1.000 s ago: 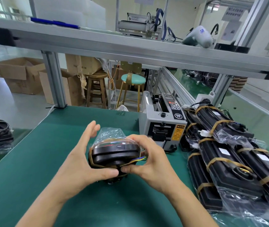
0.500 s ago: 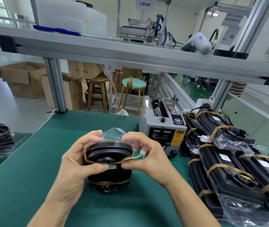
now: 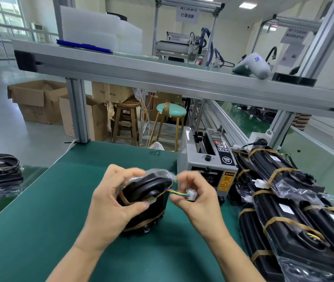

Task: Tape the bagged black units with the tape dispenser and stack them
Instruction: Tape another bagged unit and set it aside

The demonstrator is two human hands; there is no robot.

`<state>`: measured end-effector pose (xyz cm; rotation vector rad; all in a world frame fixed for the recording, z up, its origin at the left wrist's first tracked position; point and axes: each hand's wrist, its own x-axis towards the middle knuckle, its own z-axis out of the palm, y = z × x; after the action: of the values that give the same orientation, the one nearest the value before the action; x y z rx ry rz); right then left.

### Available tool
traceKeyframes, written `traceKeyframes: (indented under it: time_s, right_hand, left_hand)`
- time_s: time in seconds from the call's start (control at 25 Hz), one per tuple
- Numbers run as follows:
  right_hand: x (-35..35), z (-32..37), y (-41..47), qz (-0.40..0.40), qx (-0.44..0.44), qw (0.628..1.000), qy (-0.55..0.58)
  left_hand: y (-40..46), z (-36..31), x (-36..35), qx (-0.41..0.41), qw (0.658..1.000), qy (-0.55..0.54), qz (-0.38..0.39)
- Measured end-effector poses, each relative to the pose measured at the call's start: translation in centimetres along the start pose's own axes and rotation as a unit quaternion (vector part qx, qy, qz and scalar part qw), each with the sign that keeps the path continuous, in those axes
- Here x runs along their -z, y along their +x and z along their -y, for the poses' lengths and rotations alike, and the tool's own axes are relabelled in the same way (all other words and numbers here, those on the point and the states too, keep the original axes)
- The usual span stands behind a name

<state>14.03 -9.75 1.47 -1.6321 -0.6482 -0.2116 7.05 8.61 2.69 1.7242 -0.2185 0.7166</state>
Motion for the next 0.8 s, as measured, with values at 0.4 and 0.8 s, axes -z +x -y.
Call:
traceKeyframes:
  time_s: [0.4, 0.8]
  right_hand:
    - [-3.8, -1.1, 1.3, 0.131, -0.031, 0.988, 0.073]
    - [-6.3, -0.9, 4.3, 0.112, -0.144, 0.953, 0.243]
  left_hand:
    - [0.0, 1.9, 1.5, -0.063, 0.976, -0.006, -0.209]
    - [0.9, 4.2, 6.1, 0.269, 0.934, -0.216, 0.097]
